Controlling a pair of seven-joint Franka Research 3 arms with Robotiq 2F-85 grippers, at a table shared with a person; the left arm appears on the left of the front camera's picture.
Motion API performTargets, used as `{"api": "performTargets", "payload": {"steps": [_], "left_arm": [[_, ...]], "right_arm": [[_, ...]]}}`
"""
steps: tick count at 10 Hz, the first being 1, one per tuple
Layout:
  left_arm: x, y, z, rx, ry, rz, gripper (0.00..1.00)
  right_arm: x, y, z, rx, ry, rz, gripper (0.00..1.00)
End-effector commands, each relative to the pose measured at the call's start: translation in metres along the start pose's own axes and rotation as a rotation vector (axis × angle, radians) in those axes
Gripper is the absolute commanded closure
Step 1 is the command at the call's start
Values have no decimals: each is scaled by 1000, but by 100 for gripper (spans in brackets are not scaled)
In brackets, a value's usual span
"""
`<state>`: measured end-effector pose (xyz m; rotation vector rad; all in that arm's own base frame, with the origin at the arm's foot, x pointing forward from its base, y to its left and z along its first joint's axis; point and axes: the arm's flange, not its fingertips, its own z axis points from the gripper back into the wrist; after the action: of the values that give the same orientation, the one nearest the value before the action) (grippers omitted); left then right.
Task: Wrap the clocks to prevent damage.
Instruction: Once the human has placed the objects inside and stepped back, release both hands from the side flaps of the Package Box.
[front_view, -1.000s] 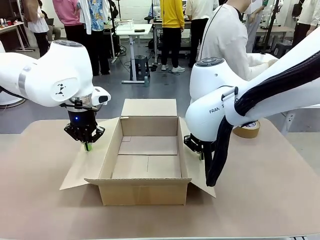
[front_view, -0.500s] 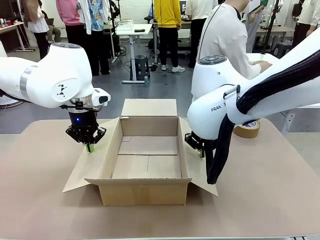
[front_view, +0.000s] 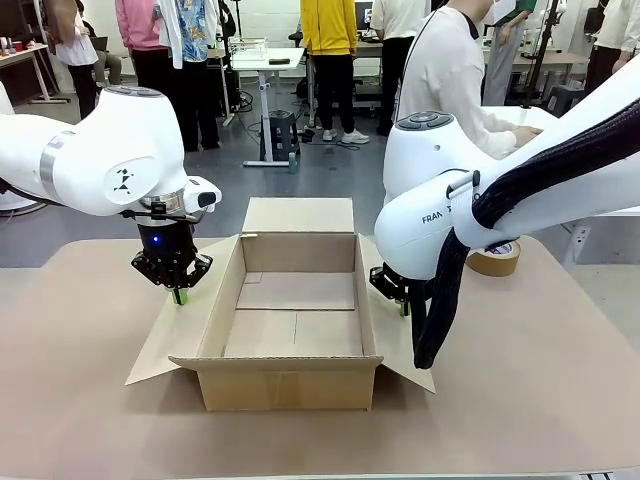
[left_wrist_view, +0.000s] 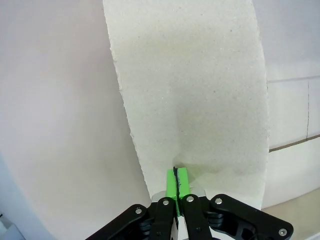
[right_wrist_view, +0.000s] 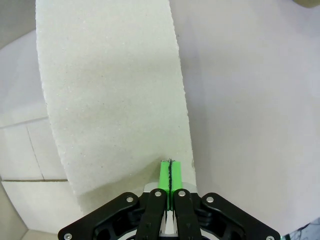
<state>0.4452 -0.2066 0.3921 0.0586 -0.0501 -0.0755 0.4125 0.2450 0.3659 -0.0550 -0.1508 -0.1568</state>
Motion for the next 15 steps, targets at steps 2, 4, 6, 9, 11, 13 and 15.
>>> {"api": "performTargets", "payload": {"steps": [2,4,6,9,11,13,15], "left_arm": [[0,0,-1,7,-1,-4,100],[0,0,-1,7,-1,-4,100],[0,0,-1,7,-1,-4,100],[0,0,-1,7,-1,-4,100],[0,0,-1,7,-1,-4,100],[0,0,-1,7,-1,-4,100],[0,0,-1,7,-1,-4,100]], "right_arm": [[-1,2,-3,-2,6,0,99],[-1,2,-3,-2,6,0,99],[-1,2,-3,-2,6,0,99],[-1,2,-3,-2,6,0,99],[-1,2,-3,-2,6,0,99],[-1,2,-3,-2,6,0,99],[-1,2,-3,-2,6,0,99]]}}
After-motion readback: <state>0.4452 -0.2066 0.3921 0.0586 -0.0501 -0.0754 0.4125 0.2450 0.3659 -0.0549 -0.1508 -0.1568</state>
